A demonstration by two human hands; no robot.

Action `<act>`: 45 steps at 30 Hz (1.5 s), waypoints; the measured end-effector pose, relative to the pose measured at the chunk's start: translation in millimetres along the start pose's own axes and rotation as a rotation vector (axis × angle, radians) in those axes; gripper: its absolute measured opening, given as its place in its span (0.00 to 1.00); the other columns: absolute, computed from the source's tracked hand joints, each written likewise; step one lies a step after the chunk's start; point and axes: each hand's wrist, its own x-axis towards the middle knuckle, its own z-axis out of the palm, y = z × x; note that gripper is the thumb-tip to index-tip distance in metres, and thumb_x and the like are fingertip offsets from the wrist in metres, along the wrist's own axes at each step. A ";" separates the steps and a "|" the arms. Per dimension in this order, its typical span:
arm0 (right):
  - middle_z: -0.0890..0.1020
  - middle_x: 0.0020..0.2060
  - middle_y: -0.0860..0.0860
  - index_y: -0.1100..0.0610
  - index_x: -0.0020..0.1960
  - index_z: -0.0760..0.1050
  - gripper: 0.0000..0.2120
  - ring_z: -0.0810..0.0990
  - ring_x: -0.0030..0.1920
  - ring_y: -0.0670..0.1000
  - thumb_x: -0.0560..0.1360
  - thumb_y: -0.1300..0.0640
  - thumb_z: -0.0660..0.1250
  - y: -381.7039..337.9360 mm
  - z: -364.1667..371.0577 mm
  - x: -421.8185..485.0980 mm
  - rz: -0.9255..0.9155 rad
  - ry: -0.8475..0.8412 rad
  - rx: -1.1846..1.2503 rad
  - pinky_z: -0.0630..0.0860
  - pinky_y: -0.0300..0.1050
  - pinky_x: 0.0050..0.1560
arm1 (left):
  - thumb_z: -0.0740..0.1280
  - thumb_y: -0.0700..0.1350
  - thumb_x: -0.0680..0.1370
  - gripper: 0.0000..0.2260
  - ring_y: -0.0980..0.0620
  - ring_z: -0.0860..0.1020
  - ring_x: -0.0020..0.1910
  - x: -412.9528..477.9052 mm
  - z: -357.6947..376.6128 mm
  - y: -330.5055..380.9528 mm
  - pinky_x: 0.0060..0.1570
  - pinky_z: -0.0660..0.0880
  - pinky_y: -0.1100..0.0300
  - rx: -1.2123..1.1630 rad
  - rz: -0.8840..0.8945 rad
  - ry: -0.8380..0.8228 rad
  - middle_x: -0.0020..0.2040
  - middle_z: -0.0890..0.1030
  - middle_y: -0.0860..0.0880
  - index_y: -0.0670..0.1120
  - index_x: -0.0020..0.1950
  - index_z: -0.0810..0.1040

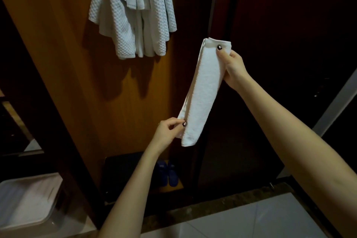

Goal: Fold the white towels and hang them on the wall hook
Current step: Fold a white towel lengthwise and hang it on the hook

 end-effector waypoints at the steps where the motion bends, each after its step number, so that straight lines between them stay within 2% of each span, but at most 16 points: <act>1: 0.82 0.51 0.54 0.60 0.57 0.75 0.11 0.83 0.51 0.52 0.80 0.54 0.63 1.3 0.4 1.0 -0.005 0.032 -0.004 0.81 0.47 0.51 | 0.66 0.43 0.79 0.09 0.63 0.76 0.40 0.0 3.7 -1.0 0.41 0.69 0.72 0.038 0.022 0.016 0.44 0.79 0.49 0.41 0.44 0.82; 4: 0.82 0.51 0.55 0.61 0.57 0.75 0.10 0.82 0.51 0.52 0.81 0.55 0.63 4.1 2.8 3.8 -0.012 0.094 0.005 0.81 0.48 0.52 | 0.71 0.53 0.74 0.13 0.61 0.72 0.40 0.1 19.7 -4.5 0.37 0.66 0.70 0.267 0.019 0.039 0.44 0.72 0.55 0.44 0.47 0.78; 6: 0.82 0.49 0.53 0.60 0.55 0.75 0.09 0.82 0.48 0.50 0.81 0.55 0.63 5.7 5.5 4.8 -0.018 0.107 -0.002 0.81 0.47 0.51 | 0.73 0.52 0.70 0.15 0.58 0.72 0.43 2.9 27.7 -9.7 0.38 0.66 0.67 0.413 -0.009 0.085 0.46 0.71 0.55 0.45 0.48 0.75; 9: 0.82 0.49 0.54 0.60 0.55 0.75 0.08 0.82 0.48 0.51 0.80 0.56 0.63 8.9 7.0 5.4 -0.023 0.129 -0.022 0.81 0.48 0.50 | 0.73 0.42 0.71 0.09 0.54 0.69 0.36 7.4 26.8 -13.4 0.32 0.63 0.69 0.348 0.050 0.197 0.36 0.70 0.53 0.43 0.38 0.74; 11: 0.81 0.52 0.57 0.61 0.56 0.74 0.09 0.82 0.50 0.53 0.80 0.57 0.63 10.1 5.2 6.9 -0.017 0.163 -0.035 0.80 0.50 0.51 | 0.73 0.39 0.71 0.09 0.57 0.66 0.31 9.2 16.7 -16.9 0.29 0.60 0.68 0.238 0.051 0.198 0.31 0.68 0.55 0.42 0.34 0.75; 13: 0.80 0.56 0.59 0.62 0.58 0.73 0.10 0.81 0.53 0.55 0.80 0.58 0.63 10.3 2.6 10.1 -0.009 0.222 -0.047 0.79 0.51 0.53 | 0.72 0.38 0.73 0.11 0.62 0.64 0.28 9.6 1.1 -18.6 0.29 0.59 0.68 0.080 0.023 0.156 0.29 0.67 0.57 0.47 0.33 0.75; 16: 0.79 0.58 0.59 0.63 0.62 0.72 0.13 0.80 0.55 0.54 0.79 0.59 0.62 12.3 -2.1 16.1 -0.005 0.267 -0.119 0.78 0.49 0.55 | 0.69 0.39 0.76 0.10 0.61 0.68 0.32 13.1 -23.7 -17.6 0.34 0.62 0.67 -0.026 -0.018 0.155 0.33 0.71 0.54 0.48 0.36 0.74; 20: 0.77 0.56 0.56 0.59 0.57 0.69 0.10 0.78 0.56 0.54 0.79 0.57 0.62 13.3 -5.7 24.1 0.019 0.240 -0.143 0.78 0.48 0.54 | 0.65 0.41 0.79 0.05 0.52 0.76 0.44 27.3 -60.5 -8.6 0.45 0.70 0.58 -0.134 -0.040 0.167 0.43 0.79 0.49 0.46 0.44 0.79; 25: 0.74 0.47 0.51 0.57 0.52 0.66 0.08 0.77 0.48 0.52 0.76 0.61 0.63 1.6 0.2 41.0 -0.094 0.185 -0.278 0.76 0.40 0.38 | 0.66 0.40 0.78 0.03 0.56 0.80 0.43 60.4 -120.7 37.2 0.41 0.74 0.61 -0.119 0.060 0.171 0.45 0.81 0.50 0.48 0.49 0.78; 29: 0.75 0.60 0.49 0.43 0.61 0.72 0.23 0.79 0.49 0.47 0.74 0.67 0.63 -20.3 9.2 59.9 -0.218 -0.019 -0.257 0.78 0.38 0.39 | 0.62 0.32 0.78 0.11 0.56 0.80 0.49 87.3 -172.8 82.5 0.43 0.77 0.66 -0.194 0.059 0.092 0.50 0.83 0.49 0.45 0.53 0.78; 32: 0.77 0.58 0.52 0.50 0.50 0.82 0.18 0.80 0.50 0.47 0.75 0.69 0.60 -40.5 25.0 81.0 -0.233 -0.071 -0.251 0.78 0.35 0.38 | 0.58 0.30 0.77 0.15 0.57 0.78 0.52 111.6 -211.5 118.3 0.46 0.76 0.65 -0.051 -0.036 0.013 0.49 0.84 0.53 0.44 0.48 0.82; 34: 0.76 0.55 0.50 0.51 0.45 0.82 0.17 0.78 0.52 0.48 0.75 0.69 0.59 -54.7 36.7 98.9 -0.241 -0.065 -0.282 0.78 0.34 0.37 | 0.62 0.33 0.76 0.13 0.52 0.78 0.55 128.6 -237.2 146.3 0.48 0.78 0.59 0.026 -0.058 -0.028 0.54 0.81 0.51 0.46 0.49 0.83; 36: 0.75 0.54 0.48 0.52 0.47 0.82 0.16 0.78 0.52 0.48 0.76 0.68 0.59 -68.1 47.4 119.0 -0.245 -0.070 -0.300 0.78 0.35 0.37 | 0.69 0.36 0.72 0.10 0.52 0.81 0.52 142.2 -257.1 173.9 0.42 0.80 0.59 -0.017 -0.036 -0.080 0.54 0.82 0.51 0.47 0.50 0.84; 40: 0.76 0.54 0.52 0.56 0.51 0.80 0.14 0.79 0.50 0.49 0.76 0.69 0.59 -92.3 68.5 159.3 -0.295 -0.087 -0.247 0.80 0.36 0.39 | 0.70 0.35 0.71 0.11 0.58 0.81 0.45 170.6 -289.9 214.1 0.35 0.77 0.66 0.088 0.097 0.076 0.51 0.81 0.52 0.51 0.45 0.85; 42: 0.77 0.51 0.53 0.58 0.52 0.80 0.13 0.79 0.47 0.50 0.76 0.68 0.60 -102.2 81.2 176.5 -0.340 -0.099 -0.232 0.80 0.36 0.39 | 0.69 0.34 0.74 0.11 0.55 0.78 0.37 186.2 -303.9 226.2 0.30 0.74 0.64 0.054 0.170 0.180 0.44 0.77 0.49 0.50 0.42 0.83; 45: 0.76 0.46 0.53 0.60 0.52 0.79 0.11 0.77 0.42 0.48 0.76 0.68 0.61 -112.8 102.3 204.7 -0.418 -0.099 -0.219 0.78 0.38 0.38 | 0.65 0.35 0.77 0.10 0.54 0.76 0.37 212.2 -318.7 240.6 0.30 0.74 0.61 -0.017 0.265 0.316 0.46 0.74 0.47 0.50 0.45 0.77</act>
